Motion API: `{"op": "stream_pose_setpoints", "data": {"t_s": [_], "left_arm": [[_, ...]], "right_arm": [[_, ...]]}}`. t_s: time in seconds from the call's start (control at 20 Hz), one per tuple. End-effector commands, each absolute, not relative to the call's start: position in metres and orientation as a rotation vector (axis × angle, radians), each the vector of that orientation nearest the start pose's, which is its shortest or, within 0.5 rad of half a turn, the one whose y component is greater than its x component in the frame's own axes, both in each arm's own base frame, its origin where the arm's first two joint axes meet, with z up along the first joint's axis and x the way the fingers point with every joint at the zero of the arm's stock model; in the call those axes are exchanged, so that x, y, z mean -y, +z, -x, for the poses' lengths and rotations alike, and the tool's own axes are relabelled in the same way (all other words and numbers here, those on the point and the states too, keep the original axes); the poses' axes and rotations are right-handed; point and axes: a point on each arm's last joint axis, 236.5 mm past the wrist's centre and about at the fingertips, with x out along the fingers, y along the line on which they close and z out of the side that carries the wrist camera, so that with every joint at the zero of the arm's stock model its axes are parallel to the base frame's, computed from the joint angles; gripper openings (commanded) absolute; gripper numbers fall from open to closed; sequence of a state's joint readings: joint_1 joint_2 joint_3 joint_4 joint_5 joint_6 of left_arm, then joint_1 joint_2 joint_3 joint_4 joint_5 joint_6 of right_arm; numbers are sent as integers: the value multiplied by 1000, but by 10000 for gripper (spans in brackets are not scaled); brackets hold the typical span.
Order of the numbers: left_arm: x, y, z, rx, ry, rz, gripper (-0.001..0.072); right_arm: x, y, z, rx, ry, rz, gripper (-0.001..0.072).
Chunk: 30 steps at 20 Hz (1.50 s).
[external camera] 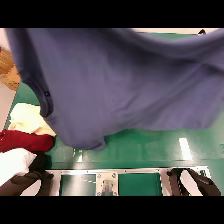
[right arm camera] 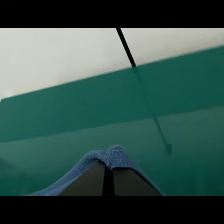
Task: Fold the shirts.
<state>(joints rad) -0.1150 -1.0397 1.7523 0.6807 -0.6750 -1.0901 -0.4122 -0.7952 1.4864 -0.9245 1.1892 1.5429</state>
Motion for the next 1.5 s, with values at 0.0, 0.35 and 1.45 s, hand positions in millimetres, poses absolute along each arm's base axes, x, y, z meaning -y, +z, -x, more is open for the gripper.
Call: {"op": "stream_pose_setpoints", "data": {"t_s": [0.0,0.35,1.45], "left_arm": [[175,394,-470,-122,-636,254,20],[205,184,-571,-539,-650,425,21],[121,97,-429,-1255,-699,398,19]], "right_arm": [[7,250,-367,-543,136,-598,12],[34,54,-434,-818,5,-732,12],[141,-3,-292,-1073,-286,-860,250]]}}
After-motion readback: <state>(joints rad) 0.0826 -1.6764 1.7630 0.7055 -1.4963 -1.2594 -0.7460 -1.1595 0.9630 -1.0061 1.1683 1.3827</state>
